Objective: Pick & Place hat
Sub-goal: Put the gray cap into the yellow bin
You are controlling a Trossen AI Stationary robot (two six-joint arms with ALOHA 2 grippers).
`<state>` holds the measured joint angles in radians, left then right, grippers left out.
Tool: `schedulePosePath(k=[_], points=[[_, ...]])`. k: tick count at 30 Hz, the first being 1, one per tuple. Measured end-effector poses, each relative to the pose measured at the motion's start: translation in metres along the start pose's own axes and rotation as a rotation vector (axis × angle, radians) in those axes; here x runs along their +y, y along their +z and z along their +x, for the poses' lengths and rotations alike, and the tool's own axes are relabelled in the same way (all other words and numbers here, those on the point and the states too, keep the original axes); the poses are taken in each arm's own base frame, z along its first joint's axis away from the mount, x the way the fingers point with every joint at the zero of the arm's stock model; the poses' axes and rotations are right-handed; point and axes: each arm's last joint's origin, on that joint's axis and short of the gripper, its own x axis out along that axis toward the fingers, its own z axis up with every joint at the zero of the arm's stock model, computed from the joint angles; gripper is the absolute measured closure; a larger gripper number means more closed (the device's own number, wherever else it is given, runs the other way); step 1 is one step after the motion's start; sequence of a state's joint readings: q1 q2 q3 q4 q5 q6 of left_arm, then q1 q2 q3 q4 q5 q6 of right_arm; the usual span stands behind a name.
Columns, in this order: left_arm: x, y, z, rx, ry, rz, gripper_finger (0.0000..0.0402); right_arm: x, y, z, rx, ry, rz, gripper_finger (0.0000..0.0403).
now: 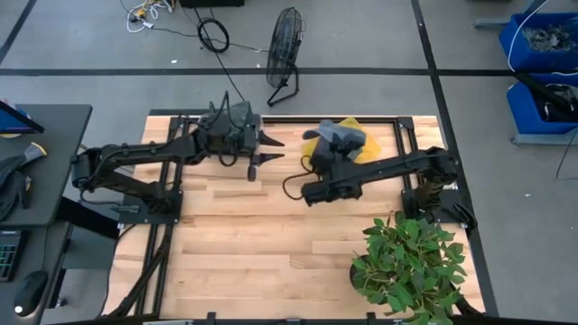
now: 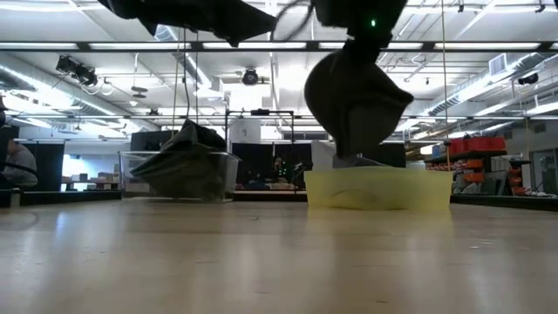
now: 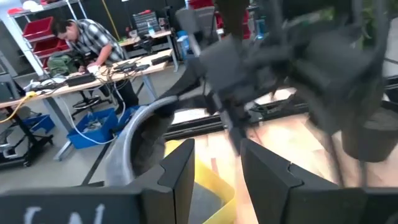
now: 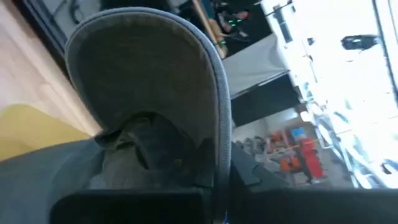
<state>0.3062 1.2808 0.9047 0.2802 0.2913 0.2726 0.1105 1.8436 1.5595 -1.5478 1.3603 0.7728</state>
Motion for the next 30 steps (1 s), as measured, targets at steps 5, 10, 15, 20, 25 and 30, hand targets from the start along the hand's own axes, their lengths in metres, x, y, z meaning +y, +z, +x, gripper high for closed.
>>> schedulePosePath(k=[5, 10, 15, 20, 25, 30], points=[[-0.003, 0.001, 0.001, 0.0, -0.013, 0.0, 0.0268, 0.025, -0.015, 0.017, -0.06, -0.099, 0.047, 0.0393], [-0.004, 0.0, 0.001, 0.002, -0.014, 0.0, 0.0268, 0.037, -0.027, 0.034, -0.075, -0.187, -0.058, 0.0393], [-0.004, -0.001, 0.001, 0.014, -0.016, -0.002, 0.0268, 0.035, -0.027, 0.043, -0.049, -0.202, -0.081, 0.0393], [-0.005, -0.004, 0.001, 0.049, -0.025, -0.012, 0.0268, 0.037, -0.031, 0.051, 0.092, -0.063, -0.047, 0.0389], [-0.006, -0.01, 0.0, 0.106, -0.041, -0.029, 0.0268, 0.044, -0.045, 0.061, 0.228, 0.037, -0.019, 0.038], [-0.007, -0.013, 0.0, 0.14, -0.05, -0.04, 0.0268, 0.056, -0.059, 0.066, 0.233, 0.032, -0.003, 0.0378]])
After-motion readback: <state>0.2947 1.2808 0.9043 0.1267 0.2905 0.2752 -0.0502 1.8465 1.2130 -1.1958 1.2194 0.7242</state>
